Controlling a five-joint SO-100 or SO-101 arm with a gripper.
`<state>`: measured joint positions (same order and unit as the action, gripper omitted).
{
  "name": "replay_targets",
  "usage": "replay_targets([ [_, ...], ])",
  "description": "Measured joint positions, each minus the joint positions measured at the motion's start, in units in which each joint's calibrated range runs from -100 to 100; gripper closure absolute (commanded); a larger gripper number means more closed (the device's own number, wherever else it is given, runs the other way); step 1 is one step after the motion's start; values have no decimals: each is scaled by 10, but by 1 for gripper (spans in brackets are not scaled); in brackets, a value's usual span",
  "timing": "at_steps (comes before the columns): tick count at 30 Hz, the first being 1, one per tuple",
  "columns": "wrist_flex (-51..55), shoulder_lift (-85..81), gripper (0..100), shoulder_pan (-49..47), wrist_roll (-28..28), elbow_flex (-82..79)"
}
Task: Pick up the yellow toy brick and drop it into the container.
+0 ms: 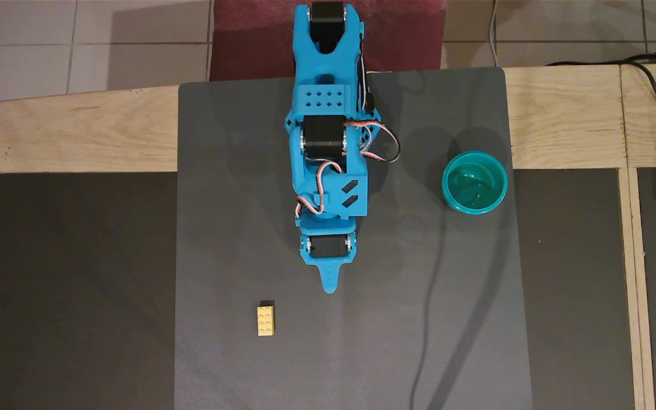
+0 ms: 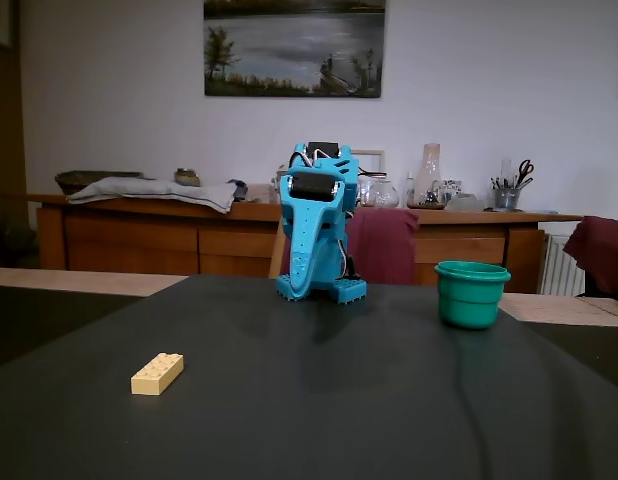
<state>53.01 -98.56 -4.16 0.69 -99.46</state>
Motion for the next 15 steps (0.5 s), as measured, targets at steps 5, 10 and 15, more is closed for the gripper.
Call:
replay_targets([
  [5, 0, 0, 100, 0, 0, 0],
  [10, 0, 0, 100, 0, 0, 0],
  [15, 0, 0, 100, 5, 0, 0],
])
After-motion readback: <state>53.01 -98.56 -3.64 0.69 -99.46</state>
